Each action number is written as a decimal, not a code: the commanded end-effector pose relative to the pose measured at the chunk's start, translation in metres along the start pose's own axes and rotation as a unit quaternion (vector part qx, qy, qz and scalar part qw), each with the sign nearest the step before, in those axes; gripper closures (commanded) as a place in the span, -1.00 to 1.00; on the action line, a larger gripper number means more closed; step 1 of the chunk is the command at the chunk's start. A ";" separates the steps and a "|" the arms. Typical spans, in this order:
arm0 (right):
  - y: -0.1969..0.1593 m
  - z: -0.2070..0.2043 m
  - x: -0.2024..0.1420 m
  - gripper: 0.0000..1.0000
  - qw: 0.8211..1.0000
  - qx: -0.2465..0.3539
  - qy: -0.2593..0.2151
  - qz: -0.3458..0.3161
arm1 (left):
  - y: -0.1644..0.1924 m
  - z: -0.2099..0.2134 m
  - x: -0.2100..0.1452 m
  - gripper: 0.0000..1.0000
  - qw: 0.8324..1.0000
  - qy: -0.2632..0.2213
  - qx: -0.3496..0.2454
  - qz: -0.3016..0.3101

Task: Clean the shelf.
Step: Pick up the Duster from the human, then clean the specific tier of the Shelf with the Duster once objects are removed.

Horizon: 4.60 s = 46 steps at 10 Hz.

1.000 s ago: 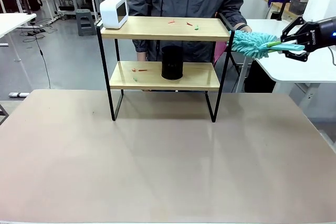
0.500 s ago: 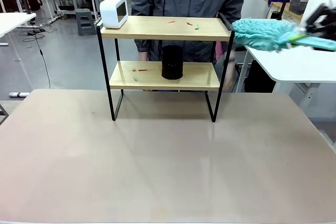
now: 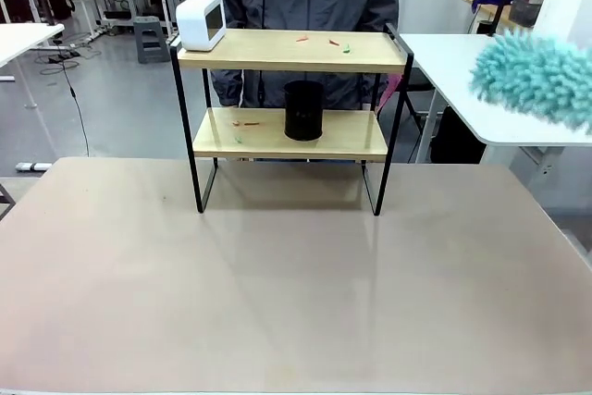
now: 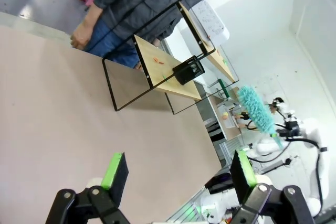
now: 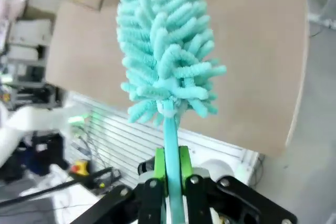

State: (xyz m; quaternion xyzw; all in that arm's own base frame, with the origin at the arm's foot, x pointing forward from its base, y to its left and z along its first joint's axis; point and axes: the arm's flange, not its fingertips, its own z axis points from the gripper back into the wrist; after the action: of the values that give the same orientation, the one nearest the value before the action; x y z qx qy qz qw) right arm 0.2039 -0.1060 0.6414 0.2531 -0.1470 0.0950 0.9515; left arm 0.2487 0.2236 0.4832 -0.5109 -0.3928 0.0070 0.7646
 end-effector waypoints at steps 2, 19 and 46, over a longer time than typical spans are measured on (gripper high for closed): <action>0.000 0.000 0.000 0.80 1.000 0.000 0.000 0.000 | -0.001 -0.002 0.001 -1.00 1.000 -0.005 -0.006 -0.011; 0.000 0.000 0.000 0.80 1.000 0.000 0.000 0.000 | -0.001 -0.002 0.001 -1.00 1.000 -0.005 -0.006 -0.011; 0.182 -0.357 0.158 0.74 0.991 -0.102 -0.086 -0.006 | -0.001 -0.002 0.001 -1.00 1.000 -0.005 -0.006 -0.011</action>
State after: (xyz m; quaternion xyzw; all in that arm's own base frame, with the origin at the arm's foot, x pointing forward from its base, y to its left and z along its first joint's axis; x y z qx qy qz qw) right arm 0.3782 0.2286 0.4801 0.1547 -0.2183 0.0626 0.9615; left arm 0.2495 0.2232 0.4829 -0.5100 -0.3922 0.0059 0.7655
